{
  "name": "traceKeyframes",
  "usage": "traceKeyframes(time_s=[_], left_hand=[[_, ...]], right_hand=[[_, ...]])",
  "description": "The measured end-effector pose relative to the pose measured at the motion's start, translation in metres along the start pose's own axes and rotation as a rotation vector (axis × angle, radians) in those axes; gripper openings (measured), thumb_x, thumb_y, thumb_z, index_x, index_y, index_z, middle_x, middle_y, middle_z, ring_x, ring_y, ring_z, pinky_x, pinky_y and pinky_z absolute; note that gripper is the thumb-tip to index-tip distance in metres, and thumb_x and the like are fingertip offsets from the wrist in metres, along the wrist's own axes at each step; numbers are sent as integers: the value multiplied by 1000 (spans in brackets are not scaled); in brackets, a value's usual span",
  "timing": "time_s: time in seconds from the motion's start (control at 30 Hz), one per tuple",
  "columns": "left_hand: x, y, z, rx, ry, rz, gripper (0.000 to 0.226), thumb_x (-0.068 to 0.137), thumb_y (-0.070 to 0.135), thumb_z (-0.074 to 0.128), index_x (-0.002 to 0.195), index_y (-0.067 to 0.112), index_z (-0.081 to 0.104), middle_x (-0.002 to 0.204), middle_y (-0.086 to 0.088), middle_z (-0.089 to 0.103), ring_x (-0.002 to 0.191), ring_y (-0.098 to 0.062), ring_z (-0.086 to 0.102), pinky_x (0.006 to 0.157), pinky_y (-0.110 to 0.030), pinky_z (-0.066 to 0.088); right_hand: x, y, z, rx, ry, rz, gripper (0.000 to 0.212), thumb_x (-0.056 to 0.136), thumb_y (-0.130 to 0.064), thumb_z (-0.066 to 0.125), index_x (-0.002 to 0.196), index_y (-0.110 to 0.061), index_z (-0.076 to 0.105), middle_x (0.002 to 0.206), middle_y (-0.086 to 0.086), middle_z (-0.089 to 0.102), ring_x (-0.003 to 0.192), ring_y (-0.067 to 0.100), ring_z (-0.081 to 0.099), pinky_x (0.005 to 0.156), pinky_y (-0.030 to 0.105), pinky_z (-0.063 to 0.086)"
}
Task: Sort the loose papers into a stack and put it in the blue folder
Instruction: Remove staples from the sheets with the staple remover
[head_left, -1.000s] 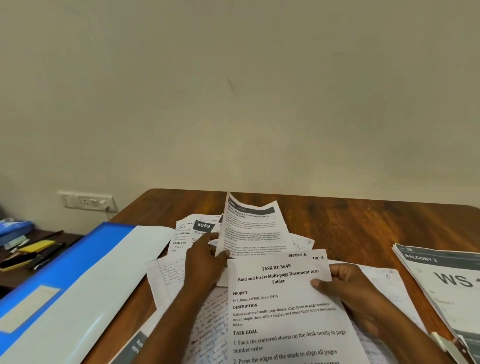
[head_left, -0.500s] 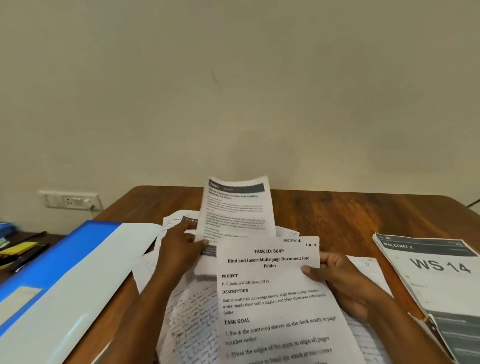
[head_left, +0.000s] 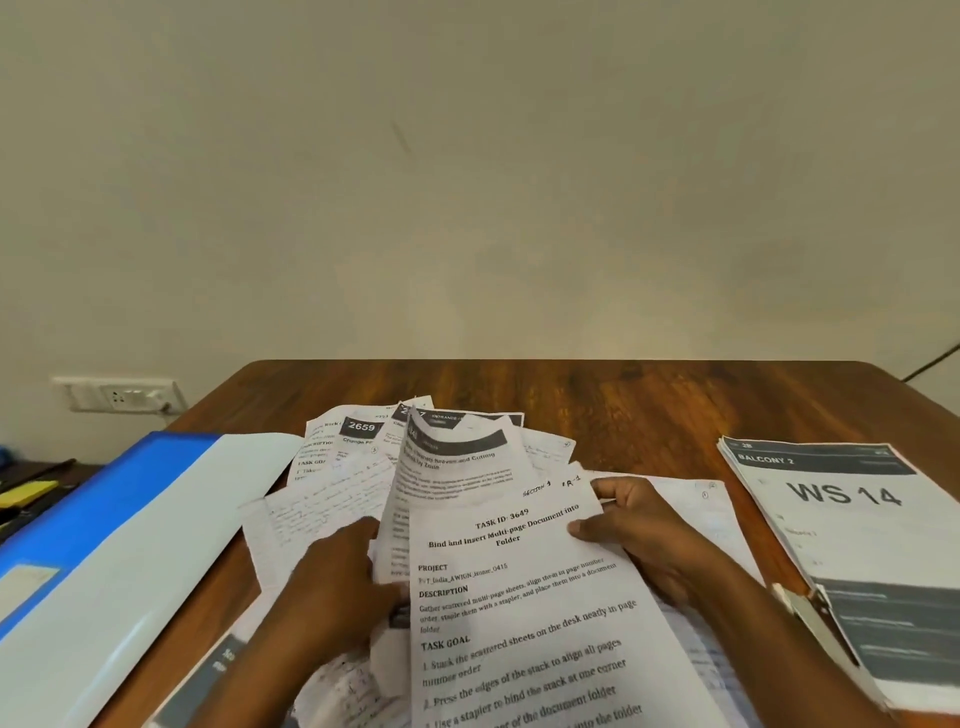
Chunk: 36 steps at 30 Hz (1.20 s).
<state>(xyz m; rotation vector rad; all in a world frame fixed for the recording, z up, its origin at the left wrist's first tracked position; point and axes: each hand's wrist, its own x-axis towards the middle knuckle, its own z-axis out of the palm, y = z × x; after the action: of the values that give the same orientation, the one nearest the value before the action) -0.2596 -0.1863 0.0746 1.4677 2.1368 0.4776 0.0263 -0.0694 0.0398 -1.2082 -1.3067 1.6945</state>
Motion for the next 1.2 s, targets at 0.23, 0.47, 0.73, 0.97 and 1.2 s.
traceKeyframes(time_s=[0.23,0.47,0.73,0.97,1.2], left_hand=[[39,18,-3,146,335,59,87,84,54,82,153,25,39,149,-1,57,130,-26,60,98,-40,53],[111,9,29,-218,408,111,71,79,54,84,137,27,54,135,2,68,123,-26,64,103,-54,53],[116,3,30,-640,325,154,36,98,9,69,126,31,66,117,7,76,97,-14,77,85,-42,65],[122,2,35,-719,269,182,40,99,3,67,113,40,65,115,12,76,102,-16,77,85,-44,65],[112,10,36,-586,505,328,32,100,29,70,131,30,62,119,14,66,106,-3,64,88,-29,56]], right_hand=[[3,1,-2,-4,20,-12,32,89,15,67,117,0,72,111,22,78,102,43,76,99,59,56],[7,4,-3,24,29,-34,30,90,14,66,116,2,73,110,23,77,100,43,76,88,50,63],[11,7,-3,35,72,-22,23,91,10,68,113,4,75,109,24,77,101,43,76,99,58,56],[12,10,-5,71,55,-65,27,89,8,70,116,5,73,112,24,77,104,43,75,89,51,62],[12,10,-2,152,118,-88,29,90,8,70,118,5,72,110,25,77,103,45,74,87,52,63]])
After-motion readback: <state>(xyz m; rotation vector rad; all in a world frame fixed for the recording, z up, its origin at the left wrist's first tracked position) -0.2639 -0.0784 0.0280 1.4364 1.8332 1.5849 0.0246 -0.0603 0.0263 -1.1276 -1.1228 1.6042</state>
